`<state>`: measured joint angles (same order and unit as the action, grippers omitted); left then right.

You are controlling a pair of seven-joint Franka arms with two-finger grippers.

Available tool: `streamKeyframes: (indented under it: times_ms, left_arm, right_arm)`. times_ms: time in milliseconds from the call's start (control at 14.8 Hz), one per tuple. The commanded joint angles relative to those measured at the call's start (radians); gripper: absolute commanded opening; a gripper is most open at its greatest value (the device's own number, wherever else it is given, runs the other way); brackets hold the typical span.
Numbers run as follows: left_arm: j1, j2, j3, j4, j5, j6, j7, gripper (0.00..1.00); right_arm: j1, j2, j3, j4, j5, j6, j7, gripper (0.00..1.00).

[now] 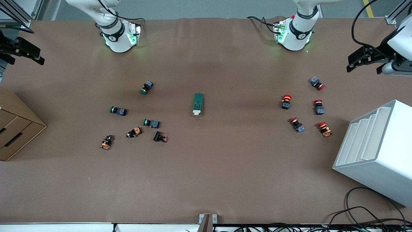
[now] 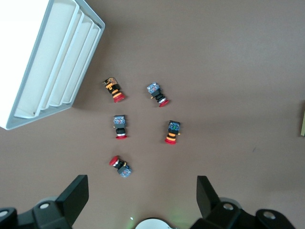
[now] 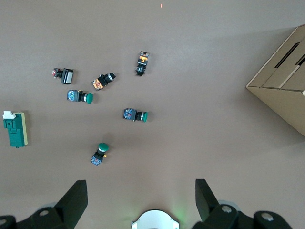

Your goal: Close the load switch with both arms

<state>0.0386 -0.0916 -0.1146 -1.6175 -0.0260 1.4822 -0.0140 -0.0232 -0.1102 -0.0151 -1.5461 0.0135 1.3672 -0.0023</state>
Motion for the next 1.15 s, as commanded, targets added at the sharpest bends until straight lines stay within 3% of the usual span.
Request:
streamKeyframes:
  times_ms: [0,339,1085]
  left_arm:
    - [-0.017,-0.031,-0.025,-0.031,-0.005,0.021,-0.067,1.0]
    - [-0.052,-0.036,-0.016,-0.031,0.024,0.058,-0.067,1.0]
    - [-0.017,-0.016,-0.016,0.021,0.029,0.052,-0.052,1.0]
  right_arm:
    - [0.0,0.006,-0.002,0.018,0.002,-0.014,-0.012,1.0]
    - [-0.001,0.006,-0.002,0.018,0.002,-0.008,-0.033,1.0]
    - [-0.006,0.006,-0.002,0.014,0.0,-0.005,-0.051,1.0]
